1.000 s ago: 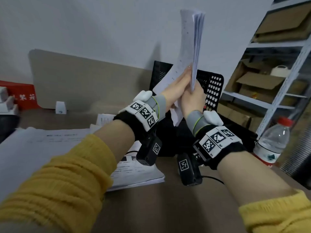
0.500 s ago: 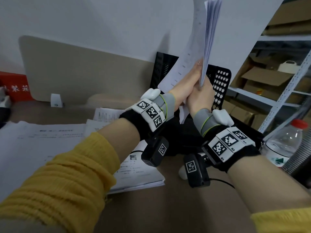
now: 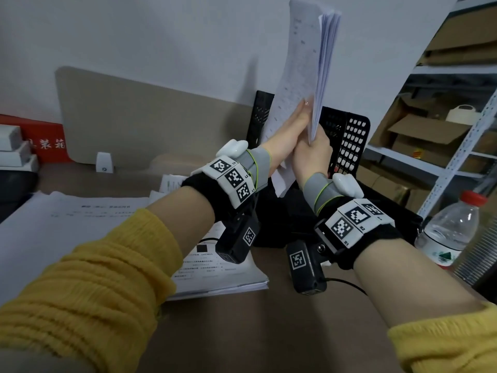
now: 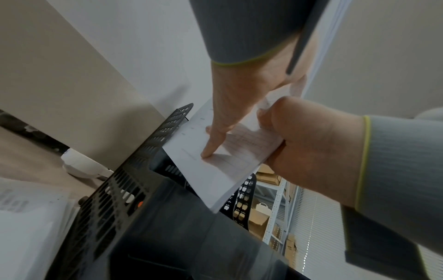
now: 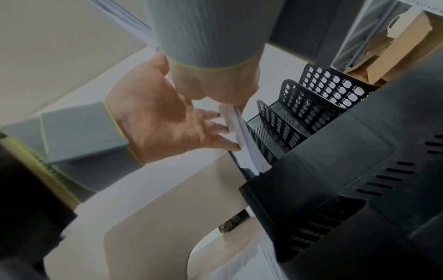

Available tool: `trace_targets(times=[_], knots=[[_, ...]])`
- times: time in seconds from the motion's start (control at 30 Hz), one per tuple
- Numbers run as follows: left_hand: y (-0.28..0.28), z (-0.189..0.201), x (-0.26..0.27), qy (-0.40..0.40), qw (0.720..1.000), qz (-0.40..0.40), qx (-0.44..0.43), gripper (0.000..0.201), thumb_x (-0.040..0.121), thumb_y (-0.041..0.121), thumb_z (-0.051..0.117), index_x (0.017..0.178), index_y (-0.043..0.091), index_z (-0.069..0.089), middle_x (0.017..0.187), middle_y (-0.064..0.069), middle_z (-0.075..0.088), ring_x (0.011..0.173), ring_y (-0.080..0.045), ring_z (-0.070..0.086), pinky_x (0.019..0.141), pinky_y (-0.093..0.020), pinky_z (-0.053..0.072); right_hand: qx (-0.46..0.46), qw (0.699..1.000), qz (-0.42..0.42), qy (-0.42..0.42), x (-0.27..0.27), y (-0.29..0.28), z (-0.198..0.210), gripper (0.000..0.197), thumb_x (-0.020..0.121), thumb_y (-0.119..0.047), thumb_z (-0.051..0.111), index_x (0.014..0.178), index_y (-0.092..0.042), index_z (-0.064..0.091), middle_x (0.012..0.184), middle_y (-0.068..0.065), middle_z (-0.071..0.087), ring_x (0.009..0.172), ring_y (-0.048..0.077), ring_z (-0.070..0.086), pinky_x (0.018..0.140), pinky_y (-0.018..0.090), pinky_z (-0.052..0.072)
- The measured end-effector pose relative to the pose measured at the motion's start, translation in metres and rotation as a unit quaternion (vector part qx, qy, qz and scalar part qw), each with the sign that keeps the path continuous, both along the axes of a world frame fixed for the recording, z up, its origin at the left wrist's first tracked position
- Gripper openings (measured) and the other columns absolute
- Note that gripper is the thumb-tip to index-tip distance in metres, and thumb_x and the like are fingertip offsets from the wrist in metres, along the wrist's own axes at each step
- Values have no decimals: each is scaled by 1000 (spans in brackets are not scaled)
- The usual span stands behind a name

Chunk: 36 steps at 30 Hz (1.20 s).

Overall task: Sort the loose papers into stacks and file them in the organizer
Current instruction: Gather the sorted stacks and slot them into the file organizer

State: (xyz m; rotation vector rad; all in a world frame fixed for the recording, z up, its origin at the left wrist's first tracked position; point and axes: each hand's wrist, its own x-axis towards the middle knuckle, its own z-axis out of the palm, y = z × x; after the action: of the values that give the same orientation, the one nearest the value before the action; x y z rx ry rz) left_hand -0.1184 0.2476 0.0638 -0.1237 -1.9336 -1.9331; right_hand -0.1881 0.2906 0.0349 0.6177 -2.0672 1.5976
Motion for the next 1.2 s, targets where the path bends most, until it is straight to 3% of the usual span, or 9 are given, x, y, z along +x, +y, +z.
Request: trace_targets(times=[0.1, 0.23, 0.33, 0.43, 0.63, 0.8, 0.93, 1.07, 1.2], knots=[[-13, 0, -10, -31, 999, 14, -3, 52, 102, 51, 20, 147, 30, 34, 150, 11, 36, 132, 1, 35, 112, -30, 21, 4, 1000, 8, 0, -9, -10, 0, 42, 92, -17, 40, 127, -30, 58, 106, 3, 69, 98, 24, 63, 88, 36, 50], [-29, -3, -29, -80, 995, 51, 45, 51, 94, 67, 26, 97, 32, 63, 98, 13, 65, 66, 11, 61, 73, -21, 47, -9, 999, 39, 7, -19, -19, 3, 40, 95, -20, 43, 127, -39, 58, 96, -10, 66, 89, 10, 60, 77, 18, 42], [-34, -2, -48, -79, 994, 54, 53, 55, 89, 73, 28, 99, 34, 66, 111, 7, 68, 96, -1, 61, 98, -38, 43, -15, 999, 39, 21, -27, -23, 11, 37, 96, -23, 45, 127, -38, 58, 98, -12, 67, 90, 8, 60, 74, 14, 44], [-33, 9, -52, -67, 996, 45, 48, 50, 96, 63, 26, 107, 31, 63, 96, 12, 66, 78, 9, 62, 76, -18, 42, -33, 999, 34, 18, -41, -28, 14, 37, 95, -22, 43, 127, -33, 58, 107, -4, 69, 98, 15, 63, 85, 25, 49], [-47, -17, -75, -116, 989, 76, 54, 73, 90, 72, 27, 142, 23, 47, 143, 0, 52, 133, -15, 45, 114, -34, 24, 2, 993, 91, -75, -70, -47, -23, 35, 95, -24, 45, 128, -34, 53, 105, -8, 67, 92, 11, 63, 85, 29, 50], [-60, -28, -76, -188, 979, 67, 38, 71, 93, 69, 17, 131, 25, 57, 135, -2, 58, 121, -21, 51, 100, -39, 34, 99, 981, 105, -131, -76, -54, -40, 49, 88, -24, 47, 135, -32, 41, 112, 0, 66, 101, 23, 63, 94, 44, 50], [-74, -27, -72, -184, 979, 85, 11, 69, 92, 70, 19, 132, 28, 55, 136, 1, 57, 126, -24, 52, 107, -52, 38, 63, 988, 100, -98, -69, -51, -25, 51, 92, -21, 49, 142, -20, 36, 126, 3, 61, 114, 23, 58, 97, 31, 45], [-94, -23, -53, -180, 975, 123, -46, 46, 102, 47, 28, 125, 18, 55, 116, 0, 60, 103, -18, 58, 59, -23, 42, -11, 993, 105, 44, -38, -56, -3, 51, 87, -12, 57, 136, -11, 43, 129, -3, 53, 117, 10, 49, 91, 2, 30], [-143, -43, -35, -232, 942, 217, -113, 35, 99, 27, 41, 129, 11, 50, 125, -8, 59, 109, -25, 58, 67, -26, 39, 5, 969, 182, 166, 0, -85, 0, 34, 82, -9, 58, 116, -6, 58, 119, 6, 57, 113, 17, 50, 97, 13, 34]])
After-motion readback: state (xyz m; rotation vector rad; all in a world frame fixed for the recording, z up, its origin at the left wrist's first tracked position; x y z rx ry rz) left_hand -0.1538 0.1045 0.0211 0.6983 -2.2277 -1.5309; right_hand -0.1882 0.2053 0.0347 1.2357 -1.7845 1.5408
